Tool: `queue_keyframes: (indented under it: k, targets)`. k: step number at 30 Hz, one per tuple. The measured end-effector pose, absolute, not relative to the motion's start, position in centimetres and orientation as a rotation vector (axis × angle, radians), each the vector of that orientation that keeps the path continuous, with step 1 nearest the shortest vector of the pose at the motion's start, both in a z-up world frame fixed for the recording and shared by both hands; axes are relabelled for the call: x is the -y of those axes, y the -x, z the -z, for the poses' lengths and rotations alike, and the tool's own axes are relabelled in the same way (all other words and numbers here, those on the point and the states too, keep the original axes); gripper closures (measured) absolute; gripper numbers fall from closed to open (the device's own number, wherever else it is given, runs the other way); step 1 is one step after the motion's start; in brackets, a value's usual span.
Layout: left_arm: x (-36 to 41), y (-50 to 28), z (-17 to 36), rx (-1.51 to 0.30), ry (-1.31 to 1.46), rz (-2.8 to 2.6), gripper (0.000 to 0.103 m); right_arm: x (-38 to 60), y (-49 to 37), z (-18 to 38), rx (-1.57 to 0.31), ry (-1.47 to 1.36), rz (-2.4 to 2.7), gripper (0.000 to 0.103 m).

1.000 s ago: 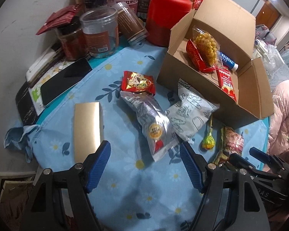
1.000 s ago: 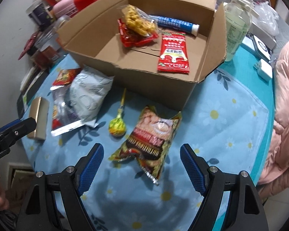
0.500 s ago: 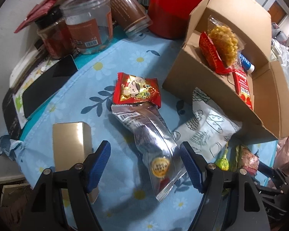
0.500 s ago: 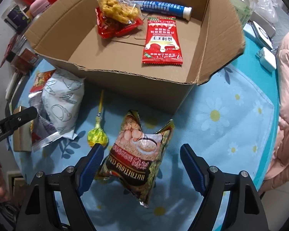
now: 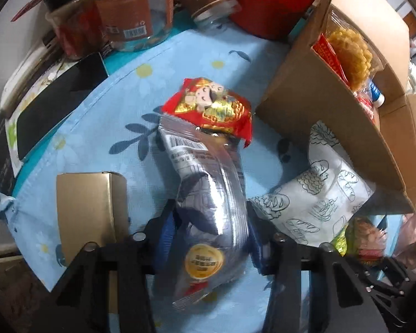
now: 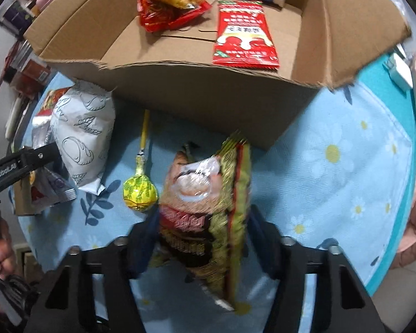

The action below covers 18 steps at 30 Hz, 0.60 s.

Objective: Organize snacks
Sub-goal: 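Grasp the silver snack bag with left tool while right tool grasps cereal bag, then lift the silver bag and cereal bag and carry both over the box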

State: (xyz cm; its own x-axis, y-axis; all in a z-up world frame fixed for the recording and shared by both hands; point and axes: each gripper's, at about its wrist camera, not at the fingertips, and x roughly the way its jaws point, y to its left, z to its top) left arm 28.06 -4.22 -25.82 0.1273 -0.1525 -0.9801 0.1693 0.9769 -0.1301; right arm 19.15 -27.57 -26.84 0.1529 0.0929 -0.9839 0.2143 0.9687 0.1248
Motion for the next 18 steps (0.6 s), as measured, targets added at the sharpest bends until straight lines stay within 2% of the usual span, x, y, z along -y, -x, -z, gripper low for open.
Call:
queue_keyframes:
  k: [4,15,18]
  targets:
    - [4.3,-27.5,25.5,-1.430,-0.039,0.260,0.062,26.8,-19.1,26.8,-1.415,-0.253,0.044,0.056]
    - [4.4,-21.7,24.7,-1.466,-0.098,0.337,0.072,25.1,-17.1,26.9,-1.443,-0.206,-0.017,0.057]
    - [4.6,-20.0,24.7,-1.470,-0.117,0.362,0.072,24.5,-16.1,26.9,-1.448,-0.193,-0.029,0.057]
